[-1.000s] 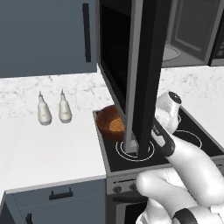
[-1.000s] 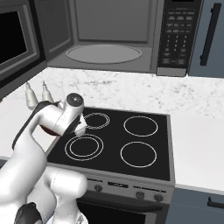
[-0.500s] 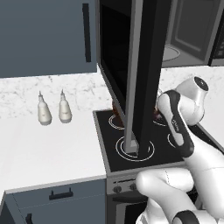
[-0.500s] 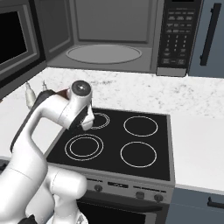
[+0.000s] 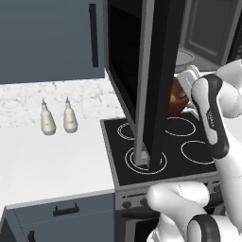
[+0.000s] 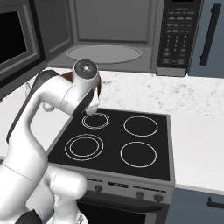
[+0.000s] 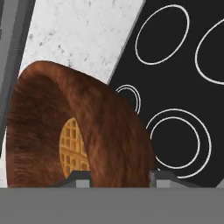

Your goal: Open the microwave, place the bowl with waffle inside the microwave, then close the microwave door and turn it on.

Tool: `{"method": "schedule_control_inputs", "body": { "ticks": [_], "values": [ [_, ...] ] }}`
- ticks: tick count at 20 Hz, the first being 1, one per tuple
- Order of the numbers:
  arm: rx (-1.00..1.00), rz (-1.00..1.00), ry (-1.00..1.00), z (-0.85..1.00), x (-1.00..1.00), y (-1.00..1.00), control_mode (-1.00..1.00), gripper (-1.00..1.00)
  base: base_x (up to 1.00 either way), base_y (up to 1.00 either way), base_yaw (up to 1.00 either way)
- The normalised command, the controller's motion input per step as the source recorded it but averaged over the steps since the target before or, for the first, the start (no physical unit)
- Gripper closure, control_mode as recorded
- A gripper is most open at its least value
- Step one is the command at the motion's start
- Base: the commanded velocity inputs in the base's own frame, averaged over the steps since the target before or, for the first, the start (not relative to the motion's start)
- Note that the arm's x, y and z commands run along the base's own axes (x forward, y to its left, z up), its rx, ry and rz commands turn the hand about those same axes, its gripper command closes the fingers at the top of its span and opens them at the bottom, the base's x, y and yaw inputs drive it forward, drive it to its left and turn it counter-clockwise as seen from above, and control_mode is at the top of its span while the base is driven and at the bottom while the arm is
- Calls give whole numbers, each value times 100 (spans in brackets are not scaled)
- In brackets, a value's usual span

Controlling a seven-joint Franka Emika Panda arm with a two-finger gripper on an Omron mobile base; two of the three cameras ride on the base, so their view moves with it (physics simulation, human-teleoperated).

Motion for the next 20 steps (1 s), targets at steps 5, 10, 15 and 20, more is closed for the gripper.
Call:
{"method": "schedule_control_inputs", "body": {
  "ticks": [5, 10, 15, 20],
  "values": [
    [14, -13, -19, 96, -19, -28, -100, 100, 0, 0, 0],
    [12, -13, -19, 76, -17, -20, -100, 100, 0, 0, 0],
    [2, -15, -12, 56, 17, -1, -100, 100, 0, 0, 0],
    [-7, -17, 2, 3, 86, 16, -100, 100, 0, 0, 0]
  ]
}}
